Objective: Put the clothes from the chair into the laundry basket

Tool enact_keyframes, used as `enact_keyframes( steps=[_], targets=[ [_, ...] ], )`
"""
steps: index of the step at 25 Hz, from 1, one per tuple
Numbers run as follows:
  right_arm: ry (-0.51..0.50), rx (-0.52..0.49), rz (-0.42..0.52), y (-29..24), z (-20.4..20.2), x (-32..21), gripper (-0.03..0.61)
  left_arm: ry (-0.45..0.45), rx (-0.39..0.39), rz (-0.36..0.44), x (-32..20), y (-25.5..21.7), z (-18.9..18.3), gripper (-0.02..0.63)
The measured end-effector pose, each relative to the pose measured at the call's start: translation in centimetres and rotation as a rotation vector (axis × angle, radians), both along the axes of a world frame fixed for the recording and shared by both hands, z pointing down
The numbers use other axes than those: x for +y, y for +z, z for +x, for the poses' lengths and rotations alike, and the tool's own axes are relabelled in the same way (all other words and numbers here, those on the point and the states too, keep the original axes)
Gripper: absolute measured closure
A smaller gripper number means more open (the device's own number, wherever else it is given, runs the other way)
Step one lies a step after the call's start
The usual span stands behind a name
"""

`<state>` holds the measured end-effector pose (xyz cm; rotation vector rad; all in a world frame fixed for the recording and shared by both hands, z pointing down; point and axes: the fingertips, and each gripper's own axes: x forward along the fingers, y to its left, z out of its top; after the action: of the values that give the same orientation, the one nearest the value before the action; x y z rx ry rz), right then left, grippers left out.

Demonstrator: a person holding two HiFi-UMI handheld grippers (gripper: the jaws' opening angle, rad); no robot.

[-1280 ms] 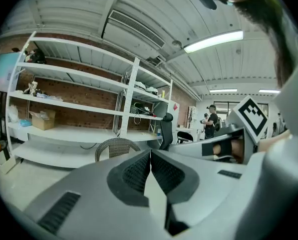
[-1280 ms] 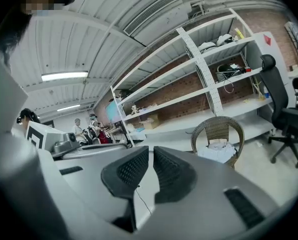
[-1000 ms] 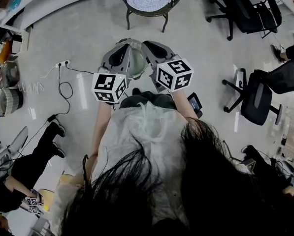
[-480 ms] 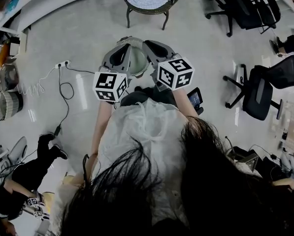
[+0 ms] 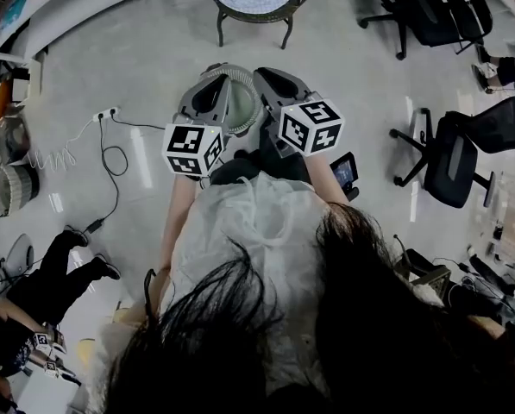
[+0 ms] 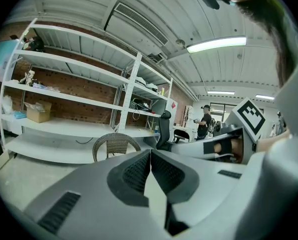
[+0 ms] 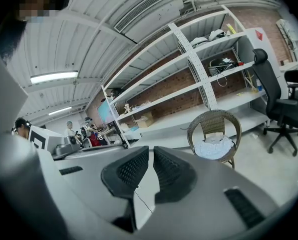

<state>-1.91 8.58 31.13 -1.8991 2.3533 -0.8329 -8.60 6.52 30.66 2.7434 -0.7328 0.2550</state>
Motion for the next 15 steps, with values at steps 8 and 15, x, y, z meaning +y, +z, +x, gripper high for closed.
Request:
enact_keyframes(
  steps=[8, 15],
  targets=[
    [-0.027, 0.001, -0.008, 1.1, 3.9, -4.0, 0.534, -0.03, -0.022, 0.0, -3.6, 0.9, 3.4, 0.594],
    [-0.084, 0.003, -0.043, 2.2, 8.0, -9.6, 0.534, -0.114, -0.037, -0.035, -8.7, 2.0, 6.3, 0.595]
  ],
)
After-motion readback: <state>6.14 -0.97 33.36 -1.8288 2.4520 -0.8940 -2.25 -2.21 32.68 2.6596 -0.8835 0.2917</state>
